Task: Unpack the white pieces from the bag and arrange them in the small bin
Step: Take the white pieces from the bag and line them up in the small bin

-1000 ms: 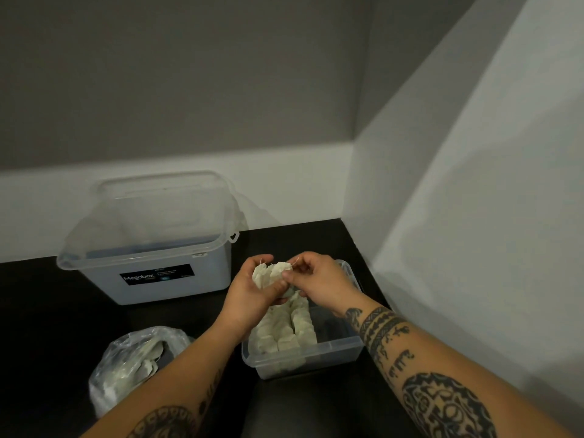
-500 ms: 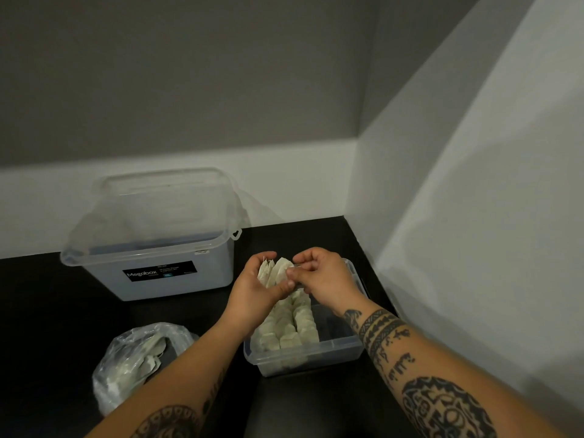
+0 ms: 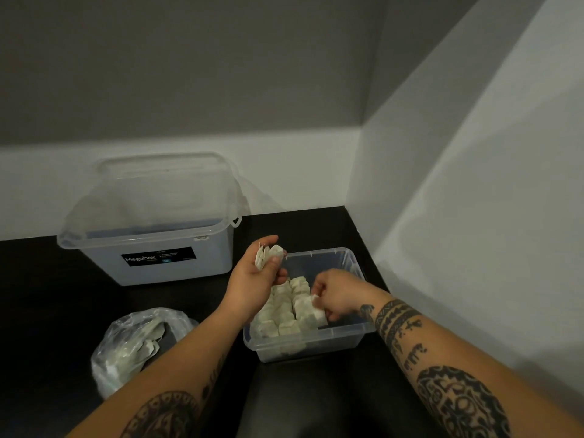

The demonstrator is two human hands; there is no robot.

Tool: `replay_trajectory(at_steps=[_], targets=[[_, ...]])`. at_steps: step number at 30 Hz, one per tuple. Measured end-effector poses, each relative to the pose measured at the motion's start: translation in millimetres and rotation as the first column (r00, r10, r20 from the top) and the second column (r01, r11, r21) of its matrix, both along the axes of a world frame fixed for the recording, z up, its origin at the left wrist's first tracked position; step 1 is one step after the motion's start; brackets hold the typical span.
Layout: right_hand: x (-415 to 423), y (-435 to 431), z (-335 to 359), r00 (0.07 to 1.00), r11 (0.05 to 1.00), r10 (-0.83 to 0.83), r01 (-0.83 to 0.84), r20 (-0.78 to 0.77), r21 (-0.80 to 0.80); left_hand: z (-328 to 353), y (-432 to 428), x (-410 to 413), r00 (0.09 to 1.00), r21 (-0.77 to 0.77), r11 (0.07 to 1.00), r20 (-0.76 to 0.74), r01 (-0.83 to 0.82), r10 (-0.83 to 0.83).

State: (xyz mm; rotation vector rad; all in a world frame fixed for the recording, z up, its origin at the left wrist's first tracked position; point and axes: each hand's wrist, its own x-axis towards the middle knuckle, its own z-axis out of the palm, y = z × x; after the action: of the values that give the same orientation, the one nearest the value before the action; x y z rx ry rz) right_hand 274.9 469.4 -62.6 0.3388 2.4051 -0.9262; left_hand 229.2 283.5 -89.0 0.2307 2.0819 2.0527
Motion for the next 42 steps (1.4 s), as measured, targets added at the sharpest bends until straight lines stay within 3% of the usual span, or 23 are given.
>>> replay_trajectory(at_steps=[6, 15, 24, 27, 30, 33, 36, 39, 42], targets=[[2, -14, -12, 0.955, 0.905, 0.272, -0.297, 0.120, 0.306, 2, 1, 2, 1.000, -0.003, 1.000, 0.003, -0.014, 0.014], [-6, -14, -28, 0.946, 0.905, 0.263, -0.310, 0.192, 0.290, 5, 1, 4, 1.000, -0.004, 1.000, 0.000, -0.012, 0.012], [-14, -6, -41, 0.960, 0.940, 0.138, -0.205, 0.245, 0.274, 11, 2, 6, 0.999, 0.026, 0.999, 0.032, -0.019, 0.019], [-17, 0, -27, 0.975, 0.989, 0.000, -0.033, 0.223, 0.146, 11, 2, 6, 0.998, 0.033, 0.999, 0.054, -0.021, 0.019], [-20, 8, -6, 0.992, 0.992, -0.111, 0.114, 0.060, -0.059, 13, 4, 7, 0.998, 0.024, 1.000, 0.063, -0.018, 0.017], [-16, 6, 19, 0.953, 0.916, -0.293, 0.258, -0.074, -0.308, 17, 4, 4, 0.996, 0.035, 0.999, 0.082, -0.026, 0.023], [-8, 1, 31, 0.910, 0.813, -0.378, 0.238, -0.170, -0.531, 25, 9, 3, 0.991, 0.117, 0.993, 0.133, -0.023, 0.008], [-1, -5, 30, 0.884, 0.787, -0.394, 0.183, -0.252, -0.589, 34, 20, 4, 0.980, 0.239, 0.971, 0.191, 0.009, -0.056], [-2, -6, 29, 0.818, 0.798, -0.459, 0.210, -0.345, -0.565, 38, 27, 2, 0.973, 0.223, 0.975, 0.222, 0.009, -0.060]])
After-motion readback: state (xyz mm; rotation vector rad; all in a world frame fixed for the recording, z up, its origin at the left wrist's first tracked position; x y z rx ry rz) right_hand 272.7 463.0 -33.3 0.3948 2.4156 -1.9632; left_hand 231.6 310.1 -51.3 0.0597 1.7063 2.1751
